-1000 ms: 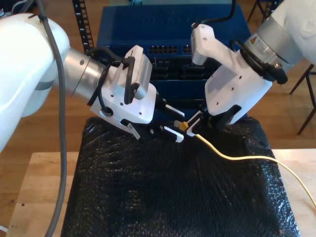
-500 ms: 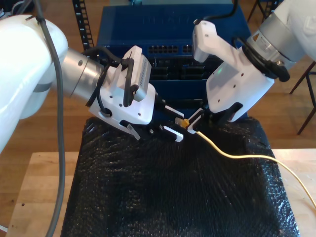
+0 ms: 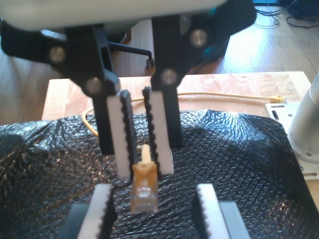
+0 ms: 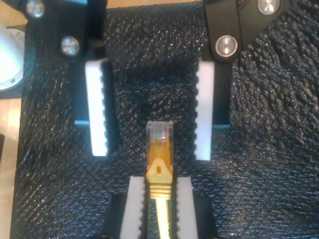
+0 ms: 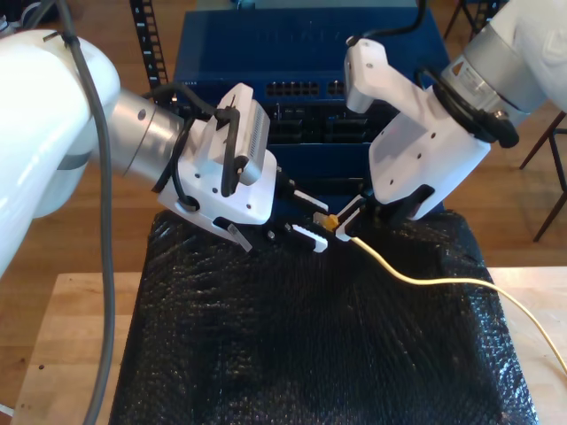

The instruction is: Grab the cable and plug it in

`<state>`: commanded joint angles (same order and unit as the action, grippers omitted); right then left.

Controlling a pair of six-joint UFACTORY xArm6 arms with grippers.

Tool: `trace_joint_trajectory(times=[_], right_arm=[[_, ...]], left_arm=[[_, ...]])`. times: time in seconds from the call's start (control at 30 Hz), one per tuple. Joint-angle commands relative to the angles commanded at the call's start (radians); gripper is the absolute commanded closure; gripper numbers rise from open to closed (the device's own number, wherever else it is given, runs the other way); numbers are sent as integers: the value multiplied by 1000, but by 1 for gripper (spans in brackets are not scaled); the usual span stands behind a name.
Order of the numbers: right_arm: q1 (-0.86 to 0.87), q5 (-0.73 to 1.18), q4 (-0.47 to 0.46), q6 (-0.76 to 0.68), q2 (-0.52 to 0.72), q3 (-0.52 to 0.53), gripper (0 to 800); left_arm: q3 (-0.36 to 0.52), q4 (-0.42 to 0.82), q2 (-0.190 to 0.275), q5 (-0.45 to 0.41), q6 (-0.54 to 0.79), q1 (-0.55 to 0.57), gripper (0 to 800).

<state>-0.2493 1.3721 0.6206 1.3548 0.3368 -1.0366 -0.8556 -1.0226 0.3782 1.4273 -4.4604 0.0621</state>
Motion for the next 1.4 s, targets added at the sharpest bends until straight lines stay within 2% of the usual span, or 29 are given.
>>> trace_joint_trajectory(times=[0.1,0.63,1.4], right_arm=[[0,0,0,0,0,0,794],[-2,0,0,0,2,0,794],[-2,0,0,0,3,2,794]], left_arm=[[0,-5,0,0,0,-2,478],[8,-11,0,-3,5,-2,534],[8,-38,3,0,8,-5,537]])
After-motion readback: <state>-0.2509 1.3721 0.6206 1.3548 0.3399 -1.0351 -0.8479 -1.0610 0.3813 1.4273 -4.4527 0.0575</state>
